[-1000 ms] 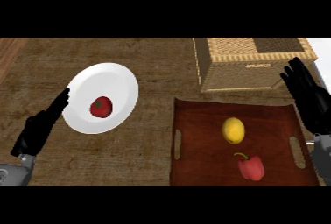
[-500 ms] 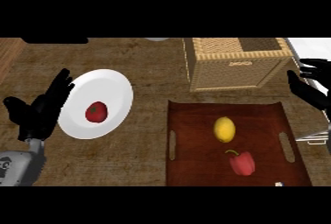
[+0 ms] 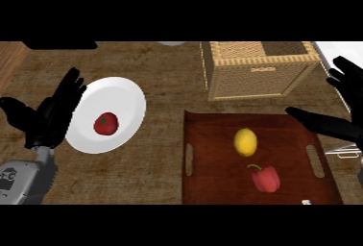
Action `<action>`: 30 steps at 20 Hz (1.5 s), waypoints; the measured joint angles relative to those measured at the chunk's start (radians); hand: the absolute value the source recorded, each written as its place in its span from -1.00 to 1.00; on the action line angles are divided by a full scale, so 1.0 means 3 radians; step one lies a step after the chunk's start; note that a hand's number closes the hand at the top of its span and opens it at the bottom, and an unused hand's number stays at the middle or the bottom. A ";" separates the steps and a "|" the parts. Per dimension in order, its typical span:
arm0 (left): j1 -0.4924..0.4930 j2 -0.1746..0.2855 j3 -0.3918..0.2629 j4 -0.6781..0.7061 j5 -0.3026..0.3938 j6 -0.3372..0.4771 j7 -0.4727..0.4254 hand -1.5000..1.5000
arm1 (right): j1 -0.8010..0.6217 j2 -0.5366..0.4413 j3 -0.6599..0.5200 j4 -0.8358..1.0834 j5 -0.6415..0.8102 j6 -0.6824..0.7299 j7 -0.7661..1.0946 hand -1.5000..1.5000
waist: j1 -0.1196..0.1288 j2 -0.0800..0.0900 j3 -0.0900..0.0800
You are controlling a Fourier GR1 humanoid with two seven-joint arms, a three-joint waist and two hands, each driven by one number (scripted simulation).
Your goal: Pick the lemon from the tray and place it in the tiered shelf
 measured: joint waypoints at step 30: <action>-0.0050 -0.0096 -0.0038 -0.0039 -0.0092 -0.0040 0.0063 0.00 | -0.1738 0.0006 0.2155 0.1042 0.1003 0.1804 0.2692 -1.00 | 0.0119 0.0014 -0.0003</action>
